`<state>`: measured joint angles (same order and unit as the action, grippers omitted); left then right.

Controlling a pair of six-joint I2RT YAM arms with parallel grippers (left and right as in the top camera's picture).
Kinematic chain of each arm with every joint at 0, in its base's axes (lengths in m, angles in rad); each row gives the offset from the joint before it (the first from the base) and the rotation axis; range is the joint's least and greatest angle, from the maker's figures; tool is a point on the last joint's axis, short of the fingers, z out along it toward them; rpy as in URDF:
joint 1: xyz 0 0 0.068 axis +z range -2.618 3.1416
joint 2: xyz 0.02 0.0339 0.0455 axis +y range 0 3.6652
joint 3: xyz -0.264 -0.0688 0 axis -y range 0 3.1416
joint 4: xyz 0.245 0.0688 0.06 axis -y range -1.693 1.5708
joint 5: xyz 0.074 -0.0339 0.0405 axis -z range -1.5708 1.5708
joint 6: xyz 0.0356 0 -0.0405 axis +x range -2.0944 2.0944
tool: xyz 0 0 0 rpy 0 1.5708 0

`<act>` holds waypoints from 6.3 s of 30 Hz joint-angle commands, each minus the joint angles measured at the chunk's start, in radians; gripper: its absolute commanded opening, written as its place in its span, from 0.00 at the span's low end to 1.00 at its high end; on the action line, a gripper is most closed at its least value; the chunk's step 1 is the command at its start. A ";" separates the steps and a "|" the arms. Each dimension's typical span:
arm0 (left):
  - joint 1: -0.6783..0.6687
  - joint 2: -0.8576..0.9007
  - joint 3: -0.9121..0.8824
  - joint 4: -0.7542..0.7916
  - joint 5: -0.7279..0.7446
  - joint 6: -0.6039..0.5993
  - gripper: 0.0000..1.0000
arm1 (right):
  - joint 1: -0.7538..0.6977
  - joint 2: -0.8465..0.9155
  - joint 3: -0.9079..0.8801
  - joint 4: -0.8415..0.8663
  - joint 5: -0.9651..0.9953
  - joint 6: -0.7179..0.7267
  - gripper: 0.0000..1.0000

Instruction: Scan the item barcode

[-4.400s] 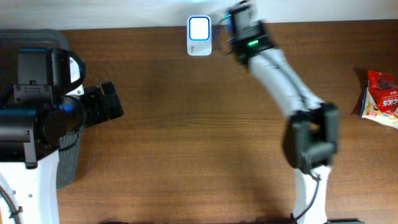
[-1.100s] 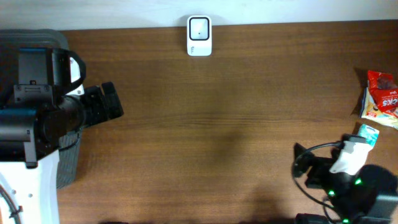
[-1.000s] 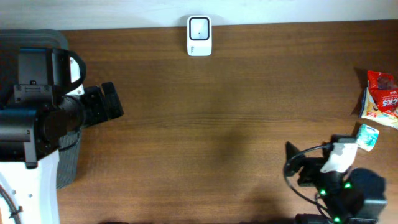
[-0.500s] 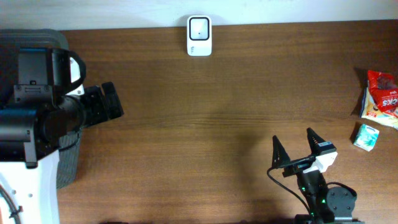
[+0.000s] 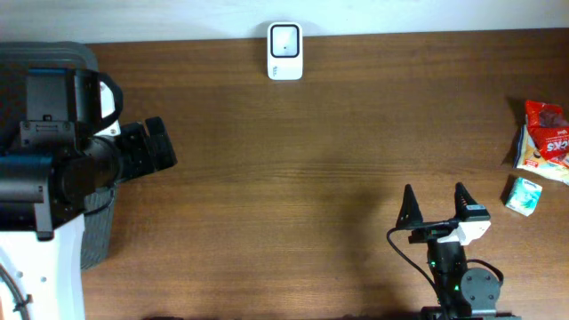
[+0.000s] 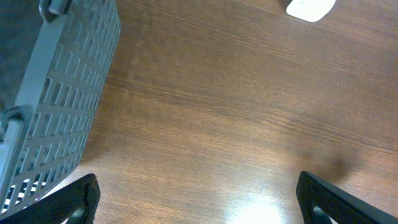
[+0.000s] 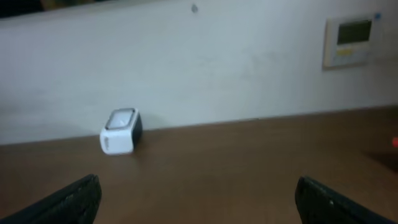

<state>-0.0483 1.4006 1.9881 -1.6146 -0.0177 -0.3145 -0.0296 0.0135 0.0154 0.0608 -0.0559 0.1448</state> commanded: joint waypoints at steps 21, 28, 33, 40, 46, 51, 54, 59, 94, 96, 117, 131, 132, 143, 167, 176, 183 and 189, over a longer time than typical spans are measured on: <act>0.004 -0.002 0.006 0.000 0.003 0.001 0.99 | 0.010 -0.010 -0.010 -0.144 0.053 -0.160 0.98; 0.004 -0.002 0.006 0.000 0.003 0.001 0.99 | 0.010 -0.010 -0.010 -0.145 0.050 -0.190 0.98; 0.004 -0.002 0.006 0.000 0.003 0.001 0.99 | 0.010 -0.010 -0.010 -0.145 0.050 -0.144 0.99; 0.004 -0.002 0.006 0.000 0.003 0.001 0.99 | 0.012 -0.010 -0.010 -0.144 0.050 -0.127 0.98; 0.004 -0.002 0.006 0.000 0.003 0.001 0.99 | 0.012 -0.010 -0.010 -0.144 0.045 -0.117 0.98; 0.004 -0.002 0.006 0.000 0.003 0.001 0.99 | 0.012 -0.010 -0.010 -0.141 0.046 -0.118 0.98; 0.004 -0.002 0.006 0.000 0.003 0.001 0.99 | 0.012 -0.010 -0.010 -0.141 0.046 -0.118 0.98; 0.003 -0.002 0.006 0.000 0.003 0.001 0.99 | 0.012 -0.010 -0.010 -0.141 0.046 -0.118 0.99; 0.003 -0.566 -0.845 0.575 0.199 0.332 0.99 | 0.012 -0.010 -0.010 -0.141 0.046 -0.118 0.98; 0.003 -0.761 -1.092 0.769 0.201 0.334 0.99 | 0.012 -0.010 -0.010 -0.141 0.046 -0.118 0.98; 0.006 -1.273 -1.728 1.325 0.172 0.334 0.99 | 0.012 -0.010 -0.010 -0.141 0.046 -0.118 0.98; 0.006 -1.396 -1.980 1.677 0.170 0.334 0.99 | 0.012 -0.010 -0.010 -0.141 0.046 -0.118 0.98; 0.006 -1.396 -1.980 1.666 0.159 0.334 0.99 | 0.012 -0.010 -0.010 -0.141 0.046 -0.118 0.98; 0.006 -1.396 -1.980 1.532 -0.009 0.209 0.99 | 0.012 -0.010 -0.010 -0.141 0.046 -0.118 0.98; 0.026 -1.396 -1.980 1.527 -0.001 0.330 0.99 | 0.012 -0.010 -0.010 -0.141 0.046 -0.118 0.99; 0.025 -1.396 -1.980 1.527 -0.006 0.304 0.99 | 0.012 -0.010 -0.010 -0.141 0.046 -0.118 0.98; 0.026 -1.396 -1.980 1.527 -0.005 0.305 0.99 | 0.012 -0.010 -0.010 -0.141 0.046 -0.118 0.98; 0.026 -1.396 -1.979 1.530 0.003 0.308 0.99 | 0.012 -0.010 -0.010 -0.141 0.046 -0.118 0.98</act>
<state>-0.0292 0.0135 0.0135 -0.0818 -0.0120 -0.0036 -0.0269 0.0101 0.0135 -0.0780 -0.0185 0.0231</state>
